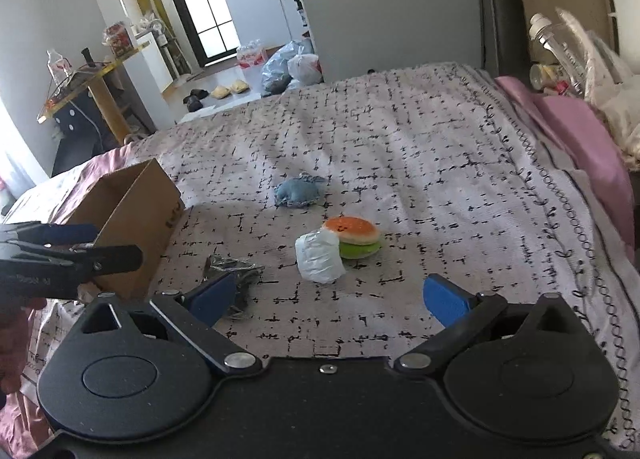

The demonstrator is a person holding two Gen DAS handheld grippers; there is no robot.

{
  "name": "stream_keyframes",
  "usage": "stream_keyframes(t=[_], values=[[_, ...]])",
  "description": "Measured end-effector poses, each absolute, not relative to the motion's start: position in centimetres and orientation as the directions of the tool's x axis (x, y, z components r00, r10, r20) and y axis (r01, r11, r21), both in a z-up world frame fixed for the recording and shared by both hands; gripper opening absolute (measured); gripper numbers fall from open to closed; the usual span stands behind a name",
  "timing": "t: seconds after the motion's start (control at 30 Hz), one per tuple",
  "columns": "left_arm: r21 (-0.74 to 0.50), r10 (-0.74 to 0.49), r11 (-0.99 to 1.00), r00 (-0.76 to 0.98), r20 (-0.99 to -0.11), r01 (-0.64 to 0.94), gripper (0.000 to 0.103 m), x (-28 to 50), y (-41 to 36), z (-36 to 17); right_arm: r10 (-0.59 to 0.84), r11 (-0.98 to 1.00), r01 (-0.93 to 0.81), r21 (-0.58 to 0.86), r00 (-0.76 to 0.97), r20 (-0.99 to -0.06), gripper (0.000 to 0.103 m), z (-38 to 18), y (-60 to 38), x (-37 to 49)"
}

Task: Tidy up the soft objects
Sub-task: 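Move the left gripper to the dark plastic bag and close on it while the right approaches the white bag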

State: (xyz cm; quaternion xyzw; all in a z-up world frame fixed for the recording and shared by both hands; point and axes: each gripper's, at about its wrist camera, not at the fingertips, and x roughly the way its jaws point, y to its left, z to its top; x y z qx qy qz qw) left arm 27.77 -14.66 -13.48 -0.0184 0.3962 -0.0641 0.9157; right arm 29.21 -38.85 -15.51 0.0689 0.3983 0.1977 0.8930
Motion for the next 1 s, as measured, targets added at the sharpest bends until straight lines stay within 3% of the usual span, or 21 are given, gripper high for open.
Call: stream_keyframes(t=[0.4,0.7,0.87,1.0], values=[[-0.128,-0.158,0.987,0.656,-0.738,0.095,0.096,31.2,-15.2,-17.7,0.399,0.915,-0.288,0.281,0.553,-0.732,0.089,-18.1,-37.1,32.6],[-0.149,-0.143,0.988,0.58,-0.802,0.038,0.095,32.5,-15.0,-21.2,0.384,0.92,-0.286,0.269,0.515,-0.766,0.085,-19.9,-35.2,34.0],[-0.171,-0.145,0.985,0.559,-0.817,0.006,0.086,32.6,-14.8,-22.5,0.382,0.92,-0.291,0.264,0.505,-0.774,0.085,-20.2,-34.4,34.4],[-0.22,-0.19,0.975,0.57,-0.799,0.017,0.066,32.4,-14.7,-22.6,0.375,0.922,-0.286,0.259,0.501,-0.78,0.083,-20.5,-34.3,34.6]])
